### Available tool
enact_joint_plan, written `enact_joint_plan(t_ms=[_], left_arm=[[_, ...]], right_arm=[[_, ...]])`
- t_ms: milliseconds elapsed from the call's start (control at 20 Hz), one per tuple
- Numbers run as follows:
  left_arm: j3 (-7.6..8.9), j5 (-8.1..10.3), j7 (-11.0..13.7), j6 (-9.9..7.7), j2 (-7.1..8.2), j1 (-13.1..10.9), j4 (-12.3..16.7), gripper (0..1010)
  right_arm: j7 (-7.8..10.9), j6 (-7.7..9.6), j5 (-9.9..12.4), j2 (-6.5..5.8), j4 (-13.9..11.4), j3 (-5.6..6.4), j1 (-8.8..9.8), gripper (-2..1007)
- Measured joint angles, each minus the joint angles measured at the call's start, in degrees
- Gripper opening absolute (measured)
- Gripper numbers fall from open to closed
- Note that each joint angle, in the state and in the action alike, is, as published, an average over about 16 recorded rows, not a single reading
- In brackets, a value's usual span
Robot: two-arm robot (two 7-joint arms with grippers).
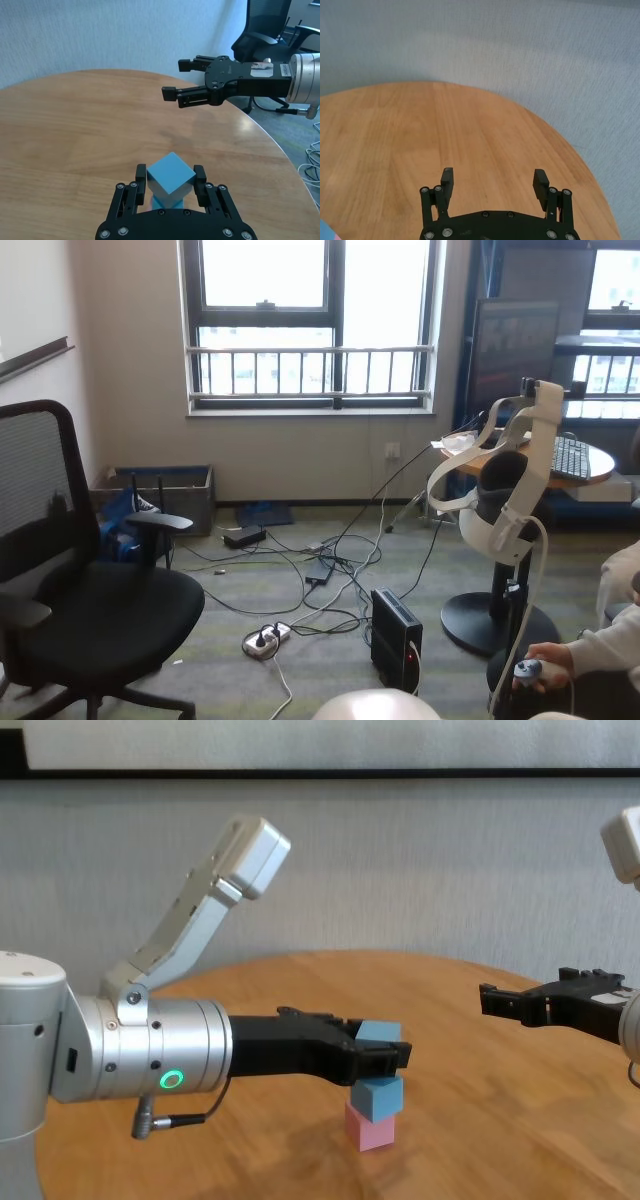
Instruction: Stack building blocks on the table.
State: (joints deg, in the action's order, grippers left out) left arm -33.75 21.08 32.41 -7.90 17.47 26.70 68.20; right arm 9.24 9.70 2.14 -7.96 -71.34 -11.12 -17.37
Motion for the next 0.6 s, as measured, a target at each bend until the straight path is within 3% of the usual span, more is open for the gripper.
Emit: enact_joint_plan(t_ms=[600], left_arm=[[0.59, 0.01, -1.2, 0.15, 0.65, -0.9, 2.3, 899]], right_arm=[[0.00, 0.00, 0.0, 0.00, 0.0, 0.00, 0.00, 1005]])
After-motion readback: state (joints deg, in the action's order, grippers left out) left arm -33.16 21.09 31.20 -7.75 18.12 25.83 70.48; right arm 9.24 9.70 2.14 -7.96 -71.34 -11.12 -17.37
